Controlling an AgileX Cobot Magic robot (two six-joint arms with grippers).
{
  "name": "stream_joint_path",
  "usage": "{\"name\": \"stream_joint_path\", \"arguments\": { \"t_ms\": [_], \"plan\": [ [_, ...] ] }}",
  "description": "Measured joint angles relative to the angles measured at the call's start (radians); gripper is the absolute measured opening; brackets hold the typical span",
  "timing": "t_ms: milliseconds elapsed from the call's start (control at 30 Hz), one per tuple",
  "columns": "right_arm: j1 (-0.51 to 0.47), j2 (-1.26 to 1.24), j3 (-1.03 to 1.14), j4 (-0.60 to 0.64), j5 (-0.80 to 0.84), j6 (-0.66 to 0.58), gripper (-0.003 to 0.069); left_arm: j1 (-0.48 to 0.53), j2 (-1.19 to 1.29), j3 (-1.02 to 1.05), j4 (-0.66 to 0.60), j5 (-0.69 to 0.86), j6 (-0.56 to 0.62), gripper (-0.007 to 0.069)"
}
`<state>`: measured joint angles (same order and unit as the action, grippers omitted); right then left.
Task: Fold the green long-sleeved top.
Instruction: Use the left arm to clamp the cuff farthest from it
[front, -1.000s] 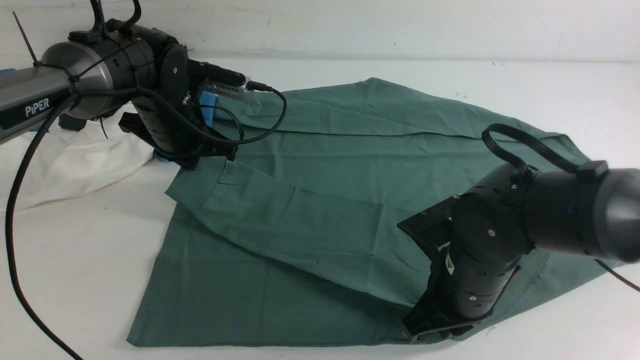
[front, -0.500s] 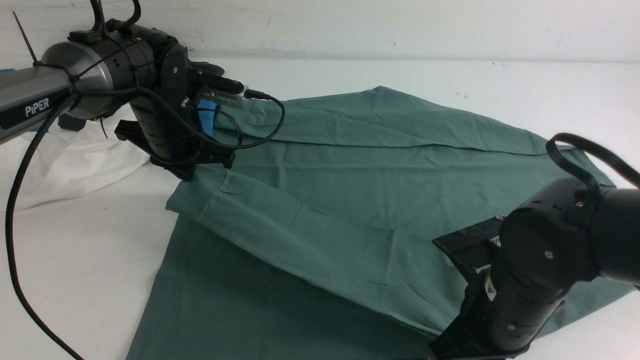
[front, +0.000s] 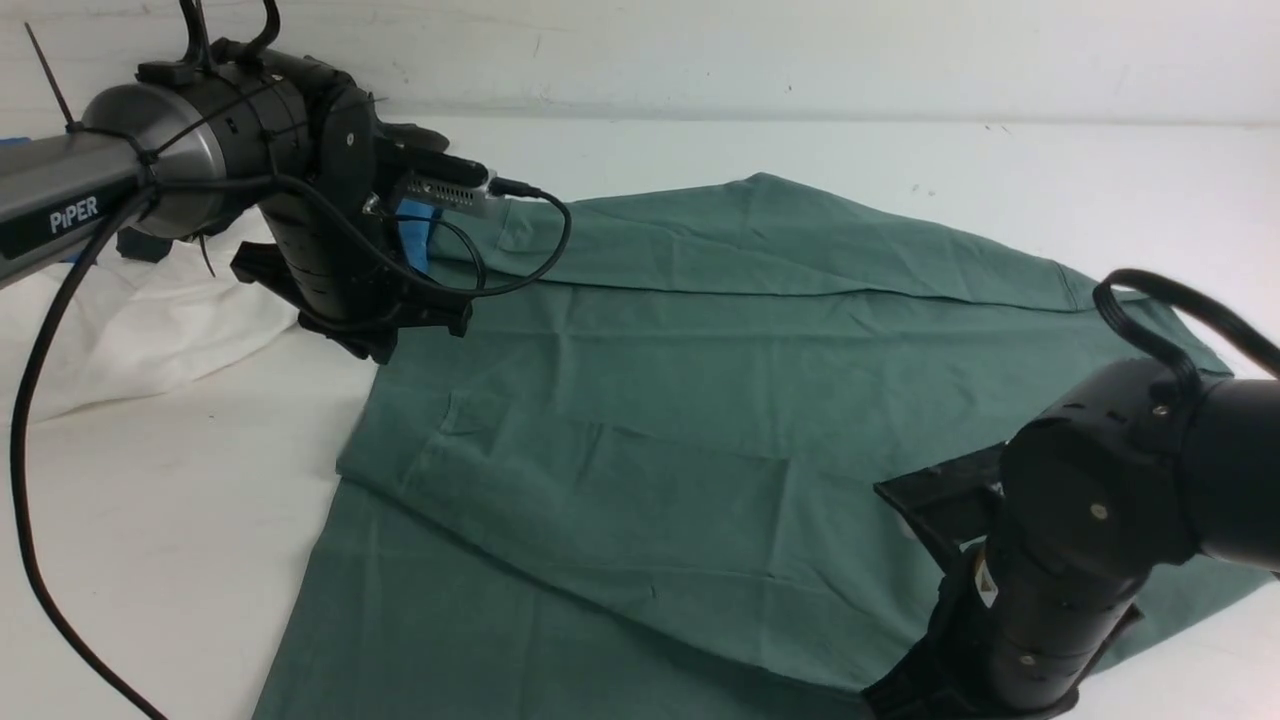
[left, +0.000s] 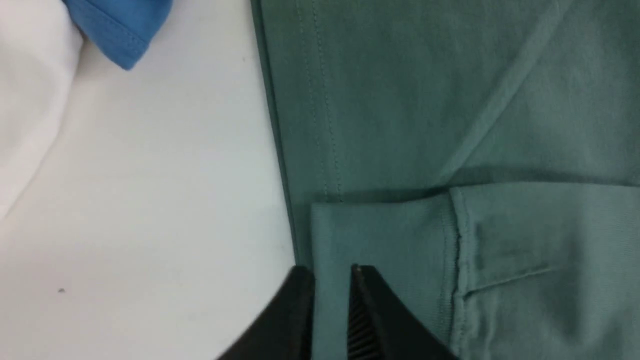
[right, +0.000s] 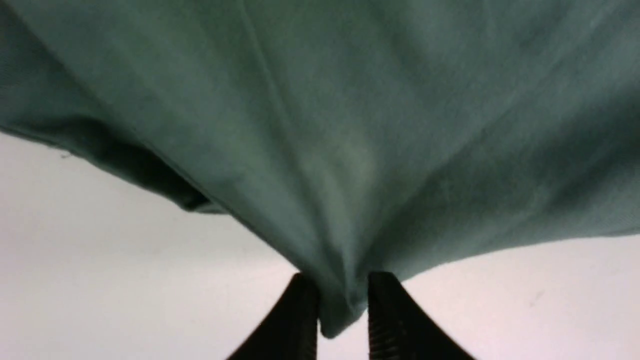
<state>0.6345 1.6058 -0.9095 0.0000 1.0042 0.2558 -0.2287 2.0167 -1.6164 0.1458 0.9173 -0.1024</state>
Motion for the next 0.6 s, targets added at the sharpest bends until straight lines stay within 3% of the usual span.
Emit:
{"name": "stream_joint_path", "arguments": {
  "t_ms": [200, 300, 433, 500, 600],
  "plan": [
    [0.0, 0.0, -0.001, 0.029, 0.063, 0.0, 0.0358, -0.005, 0.0, -0.004, 0.005, 0.015, 0.0, 0.0283],
    [0.002, -0.008, -0.002, 0.041, 0.115, 0.0, 0.04, -0.012, -0.001, -0.01, -0.004, 0.065, 0.0, 0.0291],
    [0.003, -0.061, -0.002, 0.041, 0.147, 0.002, 0.0416, -0.021, -0.012, -0.01, -0.023, 0.155, 0.01, 0.0205],
    [0.003, -0.116, -0.002, 0.039, 0.119, 0.003, 0.0407, -0.023, -0.037, -0.006, -0.026, 0.2, 0.02, 0.0081],
    [0.003, -0.17, -0.002, 0.024, 0.051, 0.004, 0.0368, -0.023, -0.09, 0.034, -0.034, 0.206, 0.022, 0.0013]
  ]
}}
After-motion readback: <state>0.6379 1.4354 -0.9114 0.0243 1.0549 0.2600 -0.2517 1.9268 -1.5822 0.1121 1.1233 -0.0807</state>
